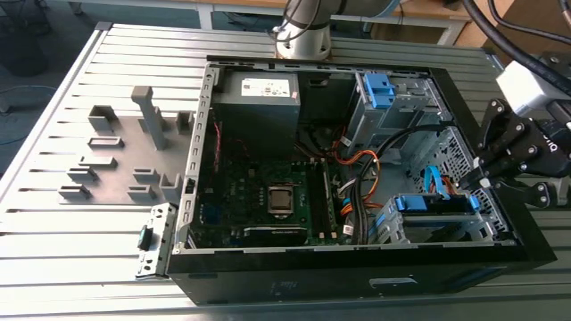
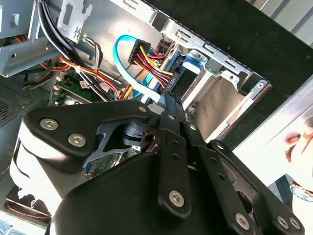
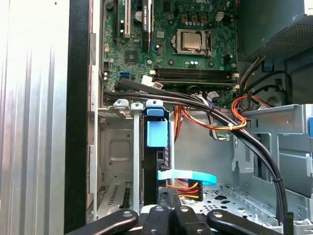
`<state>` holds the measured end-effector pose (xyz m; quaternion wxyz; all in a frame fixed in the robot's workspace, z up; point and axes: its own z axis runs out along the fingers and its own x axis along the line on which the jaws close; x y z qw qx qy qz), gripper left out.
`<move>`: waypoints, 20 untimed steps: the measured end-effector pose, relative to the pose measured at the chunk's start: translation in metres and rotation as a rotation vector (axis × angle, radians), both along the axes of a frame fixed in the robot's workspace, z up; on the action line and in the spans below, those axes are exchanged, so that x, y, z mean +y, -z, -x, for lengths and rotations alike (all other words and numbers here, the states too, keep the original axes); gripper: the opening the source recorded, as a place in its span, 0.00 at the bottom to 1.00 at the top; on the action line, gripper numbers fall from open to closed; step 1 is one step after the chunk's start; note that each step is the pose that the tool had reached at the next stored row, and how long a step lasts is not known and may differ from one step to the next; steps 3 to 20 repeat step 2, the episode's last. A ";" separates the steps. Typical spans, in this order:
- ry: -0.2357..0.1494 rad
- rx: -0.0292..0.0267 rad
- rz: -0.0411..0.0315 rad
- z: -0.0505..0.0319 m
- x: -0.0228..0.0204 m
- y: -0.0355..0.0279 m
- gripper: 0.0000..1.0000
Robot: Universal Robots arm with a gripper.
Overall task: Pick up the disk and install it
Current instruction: 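Insert the second disk wire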
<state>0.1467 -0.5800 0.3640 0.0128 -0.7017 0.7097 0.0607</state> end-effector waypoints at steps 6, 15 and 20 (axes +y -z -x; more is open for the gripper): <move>0.000 0.0000 0.0000 0.0000 0.0000 0.0000 0.11; 0.000 0.0000 0.0000 0.0000 0.0000 0.0000 0.11; 0.000 0.0000 0.0000 0.0000 0.0000 0.0000 0.11</move>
